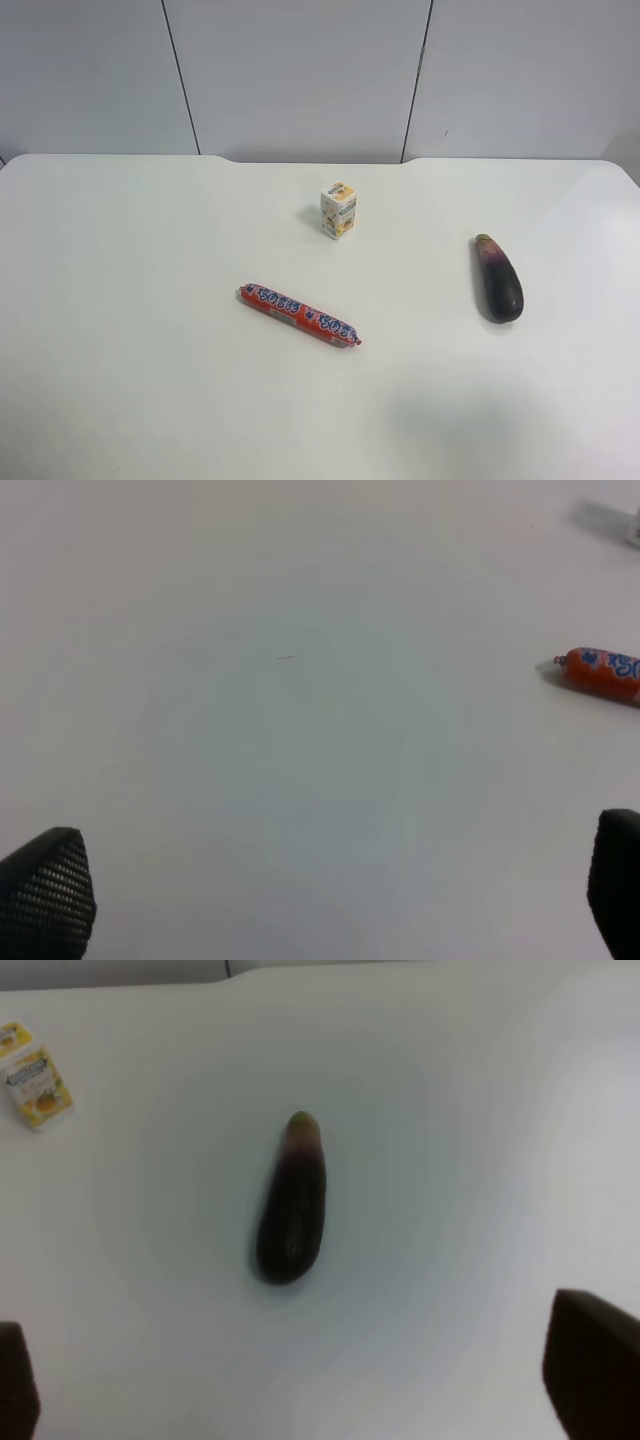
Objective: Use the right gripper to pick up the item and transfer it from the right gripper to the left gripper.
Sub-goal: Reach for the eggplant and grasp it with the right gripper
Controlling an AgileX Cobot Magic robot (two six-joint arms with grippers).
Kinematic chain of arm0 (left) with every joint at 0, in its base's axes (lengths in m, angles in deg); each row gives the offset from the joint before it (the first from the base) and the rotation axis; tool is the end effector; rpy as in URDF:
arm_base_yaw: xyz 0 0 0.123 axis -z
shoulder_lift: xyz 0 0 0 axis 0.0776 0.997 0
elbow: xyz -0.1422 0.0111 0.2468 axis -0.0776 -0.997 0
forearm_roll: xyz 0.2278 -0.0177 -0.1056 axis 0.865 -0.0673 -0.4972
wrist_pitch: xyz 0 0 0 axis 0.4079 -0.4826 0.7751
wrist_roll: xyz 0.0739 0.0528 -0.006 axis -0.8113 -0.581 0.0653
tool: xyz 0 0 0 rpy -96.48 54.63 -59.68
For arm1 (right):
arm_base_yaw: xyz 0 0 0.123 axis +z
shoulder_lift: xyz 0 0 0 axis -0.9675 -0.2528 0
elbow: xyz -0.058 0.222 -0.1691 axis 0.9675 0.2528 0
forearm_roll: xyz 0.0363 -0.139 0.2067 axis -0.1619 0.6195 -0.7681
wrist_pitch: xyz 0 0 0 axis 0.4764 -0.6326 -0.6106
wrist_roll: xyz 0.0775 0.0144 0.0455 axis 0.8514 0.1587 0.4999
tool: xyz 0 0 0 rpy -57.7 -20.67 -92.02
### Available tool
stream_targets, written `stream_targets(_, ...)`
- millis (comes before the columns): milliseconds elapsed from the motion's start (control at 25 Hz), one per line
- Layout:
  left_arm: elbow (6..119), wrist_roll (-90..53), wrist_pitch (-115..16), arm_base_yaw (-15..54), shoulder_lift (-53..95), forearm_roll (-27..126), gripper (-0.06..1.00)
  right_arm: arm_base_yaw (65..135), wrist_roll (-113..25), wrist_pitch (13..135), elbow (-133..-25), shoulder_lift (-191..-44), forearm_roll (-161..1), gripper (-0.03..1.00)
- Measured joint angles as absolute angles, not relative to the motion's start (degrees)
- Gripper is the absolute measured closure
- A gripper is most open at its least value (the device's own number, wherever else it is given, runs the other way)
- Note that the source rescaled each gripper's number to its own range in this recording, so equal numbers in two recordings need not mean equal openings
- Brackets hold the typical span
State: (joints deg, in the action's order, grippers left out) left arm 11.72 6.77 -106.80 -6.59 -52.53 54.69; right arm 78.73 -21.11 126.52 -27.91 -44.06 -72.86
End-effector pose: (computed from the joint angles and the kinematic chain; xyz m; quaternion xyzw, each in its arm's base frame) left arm -0.0069 -0.0121 0.2800 0.0541 0.8458 -0.0235 0.5302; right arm -0.0063 0.0002 0.2775 -0.0253 0.8547 0.0186 0.5181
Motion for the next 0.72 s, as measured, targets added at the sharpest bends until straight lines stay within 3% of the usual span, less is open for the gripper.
stream_targets(720,11.7,6.8,-106.8,-6.6,-52.5,54.7,-0.06,78.7,-21.1,126.5,-27.9,-44.1,-72.9,-0.03)
